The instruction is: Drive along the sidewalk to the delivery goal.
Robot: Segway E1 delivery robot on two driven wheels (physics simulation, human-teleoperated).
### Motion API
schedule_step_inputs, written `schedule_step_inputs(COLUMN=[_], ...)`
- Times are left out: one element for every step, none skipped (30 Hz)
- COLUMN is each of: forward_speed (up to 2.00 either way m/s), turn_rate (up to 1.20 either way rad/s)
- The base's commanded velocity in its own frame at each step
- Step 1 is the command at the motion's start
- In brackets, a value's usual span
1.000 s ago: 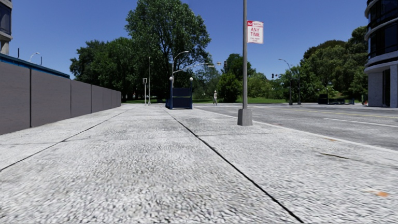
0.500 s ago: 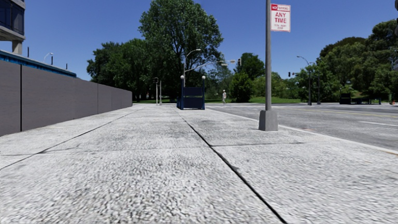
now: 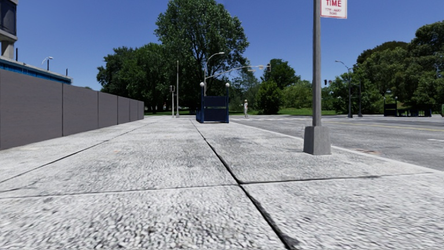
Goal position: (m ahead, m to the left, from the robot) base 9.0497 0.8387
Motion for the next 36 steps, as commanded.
schedule_step_inputs(forward_speed=[1.89, 1.89, 1.89, 1.89, 1.89, 1.89, 1.89, 1.89, 1.89, 1.89, 1.89, 1.89, 1.89, 1.89, 1.89, 1.89, 1.89, 1.89, 1.89, 1.89, 1.89, 1.89, 1.89, 1.89, 1.89, 1.89, 1.89, 1.89, 1.89, 1.89, 1.89, 1.89, 1.89, 1.89, 1.89, 1.89], turn_rate=[0.00, 0.00, 0.00, 0.00, 0.00, 0.00, 0.00, 0.00, 0.00, 0.00, 0.00, 0.00, 0.00, 0.00, 0.00, 0.00, 0.00, 0.00, 0.00, 0.00, 0.00, 0.00, 0.00, 0.00, 0.00, 0.00, 0.00, 0.00, 0.00, 0.00, 0.00, 0.00, 0.00, 0.00, 0.00, 0.00])
